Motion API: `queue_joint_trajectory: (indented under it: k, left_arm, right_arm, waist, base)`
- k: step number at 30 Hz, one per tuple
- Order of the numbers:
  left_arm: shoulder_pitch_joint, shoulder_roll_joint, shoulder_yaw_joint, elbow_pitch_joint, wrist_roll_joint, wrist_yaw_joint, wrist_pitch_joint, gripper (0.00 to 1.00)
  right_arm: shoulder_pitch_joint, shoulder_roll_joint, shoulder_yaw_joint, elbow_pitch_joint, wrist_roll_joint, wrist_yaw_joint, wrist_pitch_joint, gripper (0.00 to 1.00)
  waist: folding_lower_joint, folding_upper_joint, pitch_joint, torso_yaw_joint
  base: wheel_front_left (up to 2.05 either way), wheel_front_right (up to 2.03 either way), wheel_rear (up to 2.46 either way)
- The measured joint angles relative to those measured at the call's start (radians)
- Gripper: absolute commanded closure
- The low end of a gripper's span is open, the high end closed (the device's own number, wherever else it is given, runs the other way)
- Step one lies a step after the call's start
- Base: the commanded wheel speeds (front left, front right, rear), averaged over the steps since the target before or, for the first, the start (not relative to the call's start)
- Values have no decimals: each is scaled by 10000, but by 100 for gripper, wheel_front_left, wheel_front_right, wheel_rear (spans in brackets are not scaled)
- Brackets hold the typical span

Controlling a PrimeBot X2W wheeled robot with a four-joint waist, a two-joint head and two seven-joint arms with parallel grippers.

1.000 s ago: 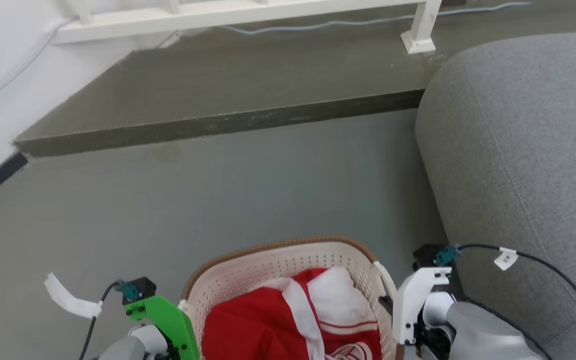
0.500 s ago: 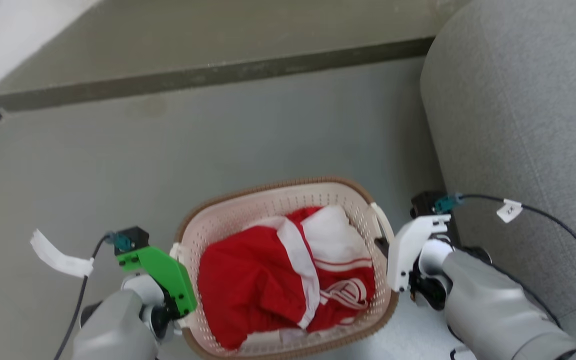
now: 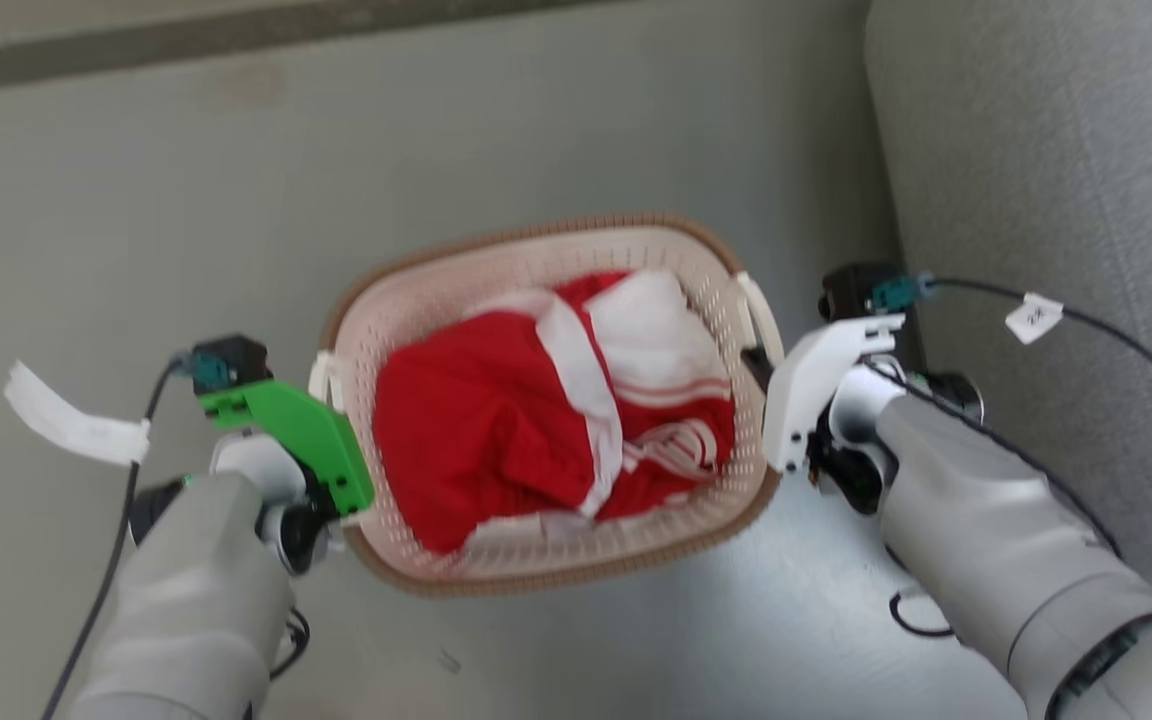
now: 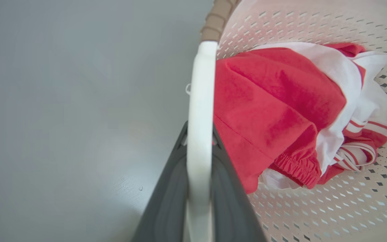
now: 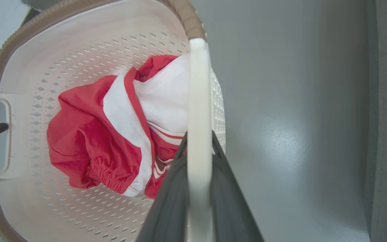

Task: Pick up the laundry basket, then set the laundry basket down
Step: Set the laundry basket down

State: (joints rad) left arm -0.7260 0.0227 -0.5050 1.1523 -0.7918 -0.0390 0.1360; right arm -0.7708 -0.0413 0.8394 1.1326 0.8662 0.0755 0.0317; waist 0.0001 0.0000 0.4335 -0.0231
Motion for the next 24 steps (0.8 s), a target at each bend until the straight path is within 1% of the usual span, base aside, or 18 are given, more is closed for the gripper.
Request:
queue_joint_trajectory:
  k: [12, 18, 19, 24]
  left_arm:
    - [-1181, 161, -4, -198, 205, 17, -594, 100]
    - [-1560, 194, 13, -234, 226, 42, -832, 100]
    - [-1656, 196, 15, -242, 226, 42, -859, 100]
    - [-2077, 196, 33, -249, 257, 42, -1057, 100]
  right_arm:
    - [-1258, 0, -125, -2, -165, -244, -581, 100]
    - [-1727, -4, -121, 17, -301, -280, -813, 100]
    - [-1819, -4, -119, 27, -332, -337, -880, 100]
    - [-2216, -36, -104, 92, -418, -345, -1060, 100]
  waist:
    - [0, 0, 1642, -31]
    - [0, 0, 2212, -6]
    - [0, 0, 2327, 3]
    - [0, 0, 2868, 57]
  base:
    - [0, 0, 0]
    - [0, 0, 0]
    - [0, 0, 0]
    - [0, 0, 0]
